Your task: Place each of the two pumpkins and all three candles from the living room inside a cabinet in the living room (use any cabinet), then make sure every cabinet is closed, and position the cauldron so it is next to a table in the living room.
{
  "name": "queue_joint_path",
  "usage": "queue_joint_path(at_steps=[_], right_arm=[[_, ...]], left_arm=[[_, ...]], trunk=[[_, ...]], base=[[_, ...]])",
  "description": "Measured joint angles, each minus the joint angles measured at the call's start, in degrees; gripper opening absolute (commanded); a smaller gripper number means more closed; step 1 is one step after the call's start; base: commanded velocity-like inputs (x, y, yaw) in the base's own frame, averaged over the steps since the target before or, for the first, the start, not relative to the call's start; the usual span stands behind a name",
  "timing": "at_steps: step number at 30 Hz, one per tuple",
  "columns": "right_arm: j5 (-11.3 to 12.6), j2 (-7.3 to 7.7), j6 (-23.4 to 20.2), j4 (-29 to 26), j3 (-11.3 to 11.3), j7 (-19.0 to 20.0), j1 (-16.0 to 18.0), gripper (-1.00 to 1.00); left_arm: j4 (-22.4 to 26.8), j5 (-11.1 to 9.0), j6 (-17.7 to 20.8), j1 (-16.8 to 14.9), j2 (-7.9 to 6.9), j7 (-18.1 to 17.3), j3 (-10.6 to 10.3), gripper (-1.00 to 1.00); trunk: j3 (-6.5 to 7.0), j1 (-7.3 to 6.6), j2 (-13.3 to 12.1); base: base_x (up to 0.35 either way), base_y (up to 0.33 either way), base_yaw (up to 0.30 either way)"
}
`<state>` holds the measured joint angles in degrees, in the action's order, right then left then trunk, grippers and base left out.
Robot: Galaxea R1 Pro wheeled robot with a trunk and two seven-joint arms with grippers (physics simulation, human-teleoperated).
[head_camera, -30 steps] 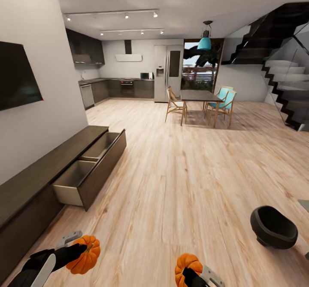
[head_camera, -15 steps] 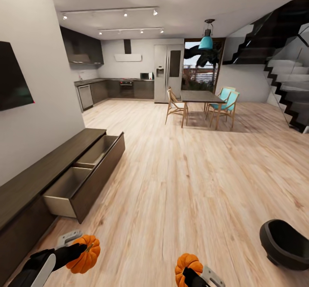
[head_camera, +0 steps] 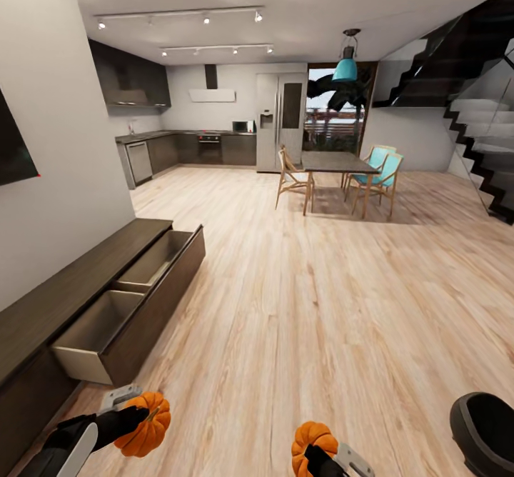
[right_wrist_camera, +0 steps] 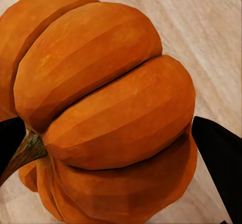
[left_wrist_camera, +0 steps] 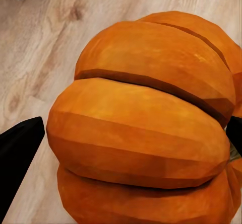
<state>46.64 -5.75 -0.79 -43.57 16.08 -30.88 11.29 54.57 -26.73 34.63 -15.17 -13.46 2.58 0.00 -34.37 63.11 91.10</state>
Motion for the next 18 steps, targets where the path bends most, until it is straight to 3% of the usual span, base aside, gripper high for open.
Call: queue_joint_path(at_steps=[18], right_arm=[[-0.02,0.16,0.0,0.0,-0.1,-0.05,0.0,-1.0]], left_arm=[[0.01,-0.11,0.01,0.0,-0.02,0.0,-0.24,-1.0]], trunk=[[0.0,0.0,0.0]], base=[[0.317,-0.118,0.0]])
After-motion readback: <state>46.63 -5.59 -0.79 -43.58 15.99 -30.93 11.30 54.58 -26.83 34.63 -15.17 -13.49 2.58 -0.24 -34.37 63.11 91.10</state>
